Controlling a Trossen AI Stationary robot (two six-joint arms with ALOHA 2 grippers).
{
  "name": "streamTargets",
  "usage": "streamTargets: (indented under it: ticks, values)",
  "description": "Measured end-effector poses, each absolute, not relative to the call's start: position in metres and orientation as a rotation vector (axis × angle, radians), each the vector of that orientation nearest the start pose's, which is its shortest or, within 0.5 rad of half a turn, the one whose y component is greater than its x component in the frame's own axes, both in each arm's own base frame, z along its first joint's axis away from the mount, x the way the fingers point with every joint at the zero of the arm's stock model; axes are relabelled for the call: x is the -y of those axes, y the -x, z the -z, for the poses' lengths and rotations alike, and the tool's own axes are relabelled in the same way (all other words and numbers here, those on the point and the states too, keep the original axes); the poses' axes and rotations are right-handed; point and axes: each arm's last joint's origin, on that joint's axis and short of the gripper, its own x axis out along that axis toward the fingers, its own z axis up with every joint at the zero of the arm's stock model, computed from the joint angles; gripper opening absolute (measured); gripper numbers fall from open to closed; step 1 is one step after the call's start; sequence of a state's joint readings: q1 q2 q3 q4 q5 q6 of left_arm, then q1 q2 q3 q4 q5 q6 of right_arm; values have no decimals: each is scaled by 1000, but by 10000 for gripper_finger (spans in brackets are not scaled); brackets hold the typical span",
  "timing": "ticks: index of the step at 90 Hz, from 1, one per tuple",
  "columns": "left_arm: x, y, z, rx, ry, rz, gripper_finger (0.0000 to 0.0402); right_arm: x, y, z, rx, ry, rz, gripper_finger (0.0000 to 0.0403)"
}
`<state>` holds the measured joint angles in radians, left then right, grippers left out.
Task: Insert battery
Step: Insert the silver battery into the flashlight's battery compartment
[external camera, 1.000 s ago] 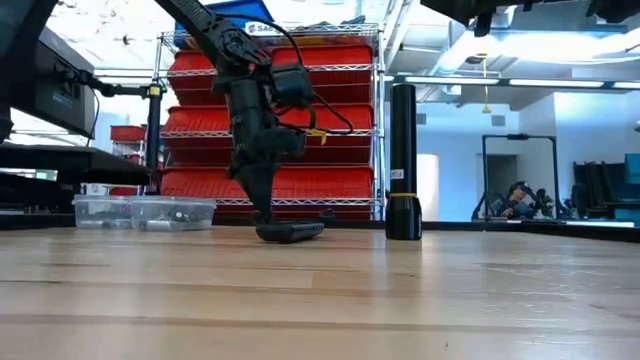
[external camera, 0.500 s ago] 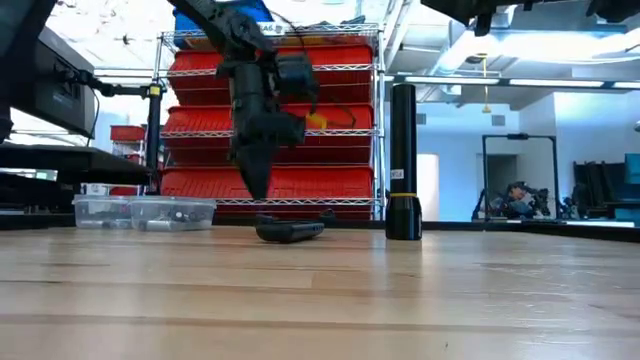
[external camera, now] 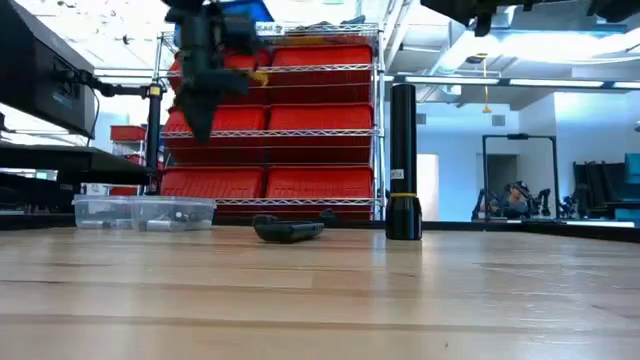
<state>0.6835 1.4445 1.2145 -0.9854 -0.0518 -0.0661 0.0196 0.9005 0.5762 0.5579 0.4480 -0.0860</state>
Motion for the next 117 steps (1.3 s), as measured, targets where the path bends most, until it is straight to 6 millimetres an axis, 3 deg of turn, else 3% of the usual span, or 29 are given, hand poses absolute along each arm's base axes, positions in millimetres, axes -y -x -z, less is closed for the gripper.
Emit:
streamTargets:
  ticks: [12, 26, 50, 75, 98, 117]
  values:
    - [-183, -199, -240, -1059, 634, -750, 91, 9, -199, -309, 194, 34, 435, 214]
    - [-186, -203, -208, -1069, 687, -786, 91, 9, -199, -309, 191, 34, 439, 214]
    - [-197, -212, -175, -1171, 676, -855, 91, 9, -199, -309, 191, 34, 440, 214]
    - [-201, -217, -167, -1173, 658, -853, 87, 9, -199, -309, 191, 34, 441, 214]
    - [-201, -217, -166, -1194, 616, -813, 11, 10, -199, -309, 184, 33, 465, 214]
    - [-201, -216, -167, -1199, 610, -807, 1, 13, -199, -309, 184, 32, 500, 214]
